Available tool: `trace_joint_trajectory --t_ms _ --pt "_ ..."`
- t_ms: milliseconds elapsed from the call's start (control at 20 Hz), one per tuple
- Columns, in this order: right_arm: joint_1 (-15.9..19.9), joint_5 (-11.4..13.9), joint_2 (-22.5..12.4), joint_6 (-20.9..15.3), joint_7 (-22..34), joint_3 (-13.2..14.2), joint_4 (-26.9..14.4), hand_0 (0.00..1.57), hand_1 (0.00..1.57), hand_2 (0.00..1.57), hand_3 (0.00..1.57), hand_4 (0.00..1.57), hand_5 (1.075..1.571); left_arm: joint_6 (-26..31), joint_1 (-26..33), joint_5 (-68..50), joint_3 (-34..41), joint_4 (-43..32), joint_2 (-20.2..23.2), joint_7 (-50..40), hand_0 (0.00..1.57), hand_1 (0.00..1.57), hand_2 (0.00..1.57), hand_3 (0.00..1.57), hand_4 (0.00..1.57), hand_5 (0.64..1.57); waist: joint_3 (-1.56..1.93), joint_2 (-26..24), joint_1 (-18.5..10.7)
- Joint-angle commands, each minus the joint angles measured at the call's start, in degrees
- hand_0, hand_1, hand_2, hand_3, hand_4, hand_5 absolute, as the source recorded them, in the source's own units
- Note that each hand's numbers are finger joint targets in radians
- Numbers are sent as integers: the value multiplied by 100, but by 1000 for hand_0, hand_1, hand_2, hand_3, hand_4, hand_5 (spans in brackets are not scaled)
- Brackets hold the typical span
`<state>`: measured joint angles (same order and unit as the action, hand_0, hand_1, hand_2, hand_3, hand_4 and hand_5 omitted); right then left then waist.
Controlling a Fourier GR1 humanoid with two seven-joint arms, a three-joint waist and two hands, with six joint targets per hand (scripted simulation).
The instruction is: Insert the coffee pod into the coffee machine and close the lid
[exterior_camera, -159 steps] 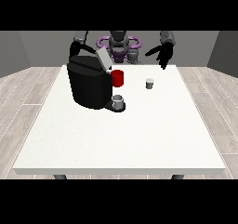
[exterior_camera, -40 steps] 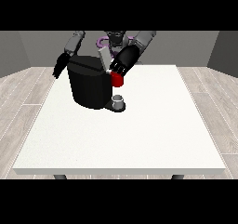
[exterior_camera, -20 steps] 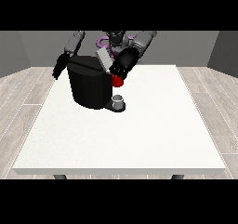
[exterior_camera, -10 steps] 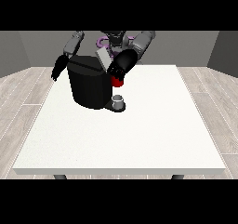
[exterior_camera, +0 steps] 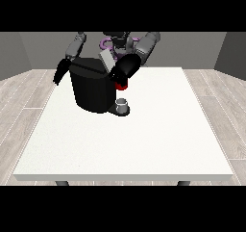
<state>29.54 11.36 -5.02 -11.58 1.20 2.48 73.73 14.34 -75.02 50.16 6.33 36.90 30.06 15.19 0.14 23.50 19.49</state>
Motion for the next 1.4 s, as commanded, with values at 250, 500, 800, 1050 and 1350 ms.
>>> trace_joint_trajectory --t_ms 250,500,800,1050,1350 --pt "115 -14 -126 92 201 49 55 0 0 0 0 147 1571 -407 67 362 -131 -56 153 69 0 0 686 554 0 1571 -13 -1 4" --pt "19 83 75 -75 -34 -70 40 0 0 0 0 83 1571 -414 -47 380 -42 -111 288 98 0 0 565 474 0 1571 -13 107 37" --pt "3 -31 -26 108 109 6 -48 0 0 0 0 0 1571 -285 75 328 -11 -195 143 73 0 0 362 253 0 1571 -13 -106 -87" --pt "-779 -95 265 -163 -357 102 -429 0 0 0 0 0 1571 -73 533 229 -67 -34 -168 -42 0 0 0 60 0 1571 -10 -908 -601" --pt "-1442 -282 183 49 -345 199 -522 0 0 0 0 0 1571 157 1533 13 -191 40 -813 154 0 0 177 0 0 1571 -13 -1993 -1079"
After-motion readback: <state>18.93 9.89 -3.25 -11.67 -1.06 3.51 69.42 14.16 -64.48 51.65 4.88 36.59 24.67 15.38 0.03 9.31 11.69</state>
